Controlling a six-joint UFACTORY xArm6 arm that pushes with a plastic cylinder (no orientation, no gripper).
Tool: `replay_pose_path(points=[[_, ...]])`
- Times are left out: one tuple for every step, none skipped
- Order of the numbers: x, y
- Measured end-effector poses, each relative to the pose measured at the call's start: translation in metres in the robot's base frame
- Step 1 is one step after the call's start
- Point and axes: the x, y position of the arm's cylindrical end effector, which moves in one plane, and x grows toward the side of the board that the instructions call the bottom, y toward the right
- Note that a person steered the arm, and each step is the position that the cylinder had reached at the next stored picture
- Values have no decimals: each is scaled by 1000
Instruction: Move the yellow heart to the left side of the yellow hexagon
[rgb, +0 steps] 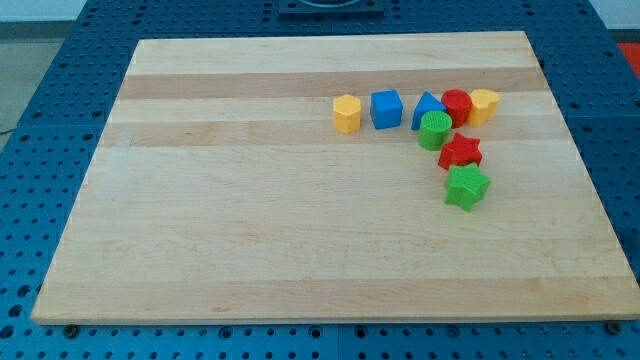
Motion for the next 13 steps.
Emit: replay_pose_path(points=[[-7,1],[-35,1],[-95,1],[-144,-1],[-168,-23],[-168,-29],[-161,-49],[-161,-97],[-165,-143],[-195,-172],[-224,-179],[-225,-157],[-236,-145]])
